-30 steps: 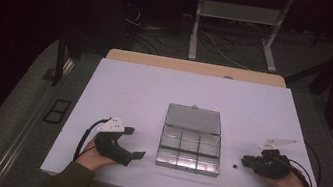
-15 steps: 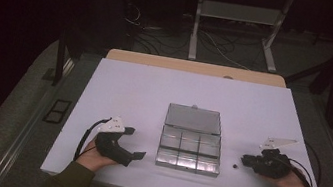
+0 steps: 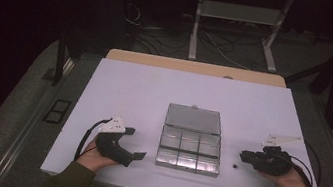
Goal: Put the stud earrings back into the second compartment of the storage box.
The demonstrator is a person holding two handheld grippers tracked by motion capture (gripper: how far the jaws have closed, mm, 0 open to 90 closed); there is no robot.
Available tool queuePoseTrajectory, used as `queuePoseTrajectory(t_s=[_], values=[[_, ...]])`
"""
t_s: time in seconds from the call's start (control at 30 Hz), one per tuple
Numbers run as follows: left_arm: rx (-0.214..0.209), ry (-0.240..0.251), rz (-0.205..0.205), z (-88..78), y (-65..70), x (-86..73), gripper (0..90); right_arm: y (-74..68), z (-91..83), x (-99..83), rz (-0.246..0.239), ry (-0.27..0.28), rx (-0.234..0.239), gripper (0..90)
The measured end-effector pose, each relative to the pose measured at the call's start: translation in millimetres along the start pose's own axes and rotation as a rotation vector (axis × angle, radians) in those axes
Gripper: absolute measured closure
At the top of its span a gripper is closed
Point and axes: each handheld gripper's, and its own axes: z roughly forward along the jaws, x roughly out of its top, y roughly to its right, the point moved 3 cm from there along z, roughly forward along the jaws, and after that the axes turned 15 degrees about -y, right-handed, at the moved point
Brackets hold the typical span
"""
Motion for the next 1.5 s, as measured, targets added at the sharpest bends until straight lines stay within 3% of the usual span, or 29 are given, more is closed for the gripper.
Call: queuePoseTrajectory(t_s=[0.4, 0.67, 1.27, 1.5], values=[[0.002, -0.004, 0.002, 0.0, -0.1, -0.2, 1.0, -3.0, -7.8, 12.4, -0.013, 0.066, 0.040, 78.4], [0.003, -0.001, 0.000, -0.9, -0.3, -0.5, 0.9, -6.2, -7.0, 20.1, -0.020, 0.073, 0.063, 78.5], [0.002, -0.001, -0.002, -0.6, 0.3, -0.5, 1.0, -23.1, -1.2, 53.8, -0.082, 0.115, 0.131, 78.4], [0.003, 0.003, -0.006, -0.7, 0.2, -0.5, 1.0, -30.0, 3.0, 67.6, -0.114, 0.121, 0.137, 78.4]])
